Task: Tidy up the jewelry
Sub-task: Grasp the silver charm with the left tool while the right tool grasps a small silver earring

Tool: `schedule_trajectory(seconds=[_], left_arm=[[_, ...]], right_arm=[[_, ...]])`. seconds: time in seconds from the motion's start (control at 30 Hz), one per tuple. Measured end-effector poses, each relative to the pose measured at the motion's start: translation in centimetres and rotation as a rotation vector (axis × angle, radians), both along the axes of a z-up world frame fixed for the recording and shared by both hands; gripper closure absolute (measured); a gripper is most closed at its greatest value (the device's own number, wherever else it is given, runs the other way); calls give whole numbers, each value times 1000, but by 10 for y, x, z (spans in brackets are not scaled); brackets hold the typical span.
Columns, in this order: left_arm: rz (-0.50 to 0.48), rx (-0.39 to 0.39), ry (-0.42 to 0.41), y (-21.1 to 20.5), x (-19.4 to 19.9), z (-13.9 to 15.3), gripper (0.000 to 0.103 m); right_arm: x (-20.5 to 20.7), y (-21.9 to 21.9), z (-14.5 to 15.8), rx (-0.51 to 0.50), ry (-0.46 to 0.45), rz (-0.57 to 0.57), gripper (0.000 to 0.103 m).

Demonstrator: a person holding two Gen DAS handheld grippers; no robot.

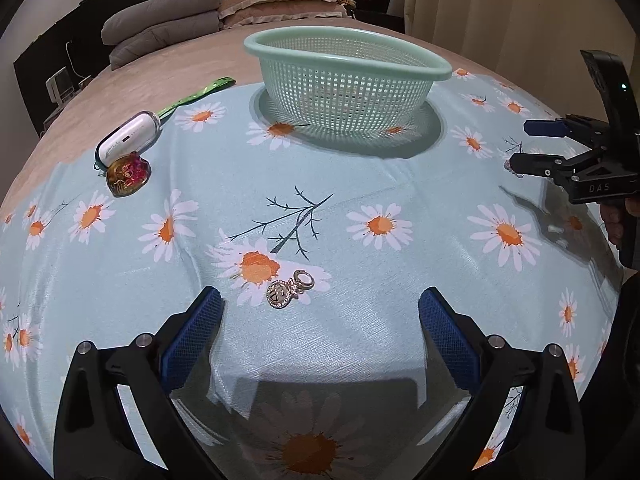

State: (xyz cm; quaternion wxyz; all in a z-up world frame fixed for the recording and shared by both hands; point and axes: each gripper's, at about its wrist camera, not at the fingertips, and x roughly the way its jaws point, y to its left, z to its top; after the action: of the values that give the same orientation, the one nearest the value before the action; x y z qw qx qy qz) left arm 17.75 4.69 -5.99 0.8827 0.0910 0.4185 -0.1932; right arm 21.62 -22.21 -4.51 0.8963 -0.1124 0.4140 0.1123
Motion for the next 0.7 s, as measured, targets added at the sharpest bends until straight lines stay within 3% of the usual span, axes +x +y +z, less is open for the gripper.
schedule_trajectory(seconds=[0.07,0.2,0.27,0.33,0.4,0.53,0.6,0.7], left_arm=[[-7,7,-26,-1,-3,-2,6],[6,4,-51,-1,-6,-4,5],[10,0,-58,-1,-5,-6,5],[21,-13,-57,0,-5,-7,5],[35,-12,-60,-1,-5,-7,5],[56,-14,-71,-2,-7,-8,6],[58,-25,-71,-1,-10,-6,12],[26,-37,-81,-2,-15,-4,28]], right_arm=[[2,-6,-9,-4,12,-38,16],[9,-36,-28,94,59,-172,16],[5,-43,-31,141,38,-169,17],[2,-39,-31,103,22,-158,27],[-1,-36,-30,99,5,-142,51],[-5,-23,-31,83,15,-82,73],[-7,-21,-31,96,21,-57,85],[-11,-17,-30,90,21,-26,93]])
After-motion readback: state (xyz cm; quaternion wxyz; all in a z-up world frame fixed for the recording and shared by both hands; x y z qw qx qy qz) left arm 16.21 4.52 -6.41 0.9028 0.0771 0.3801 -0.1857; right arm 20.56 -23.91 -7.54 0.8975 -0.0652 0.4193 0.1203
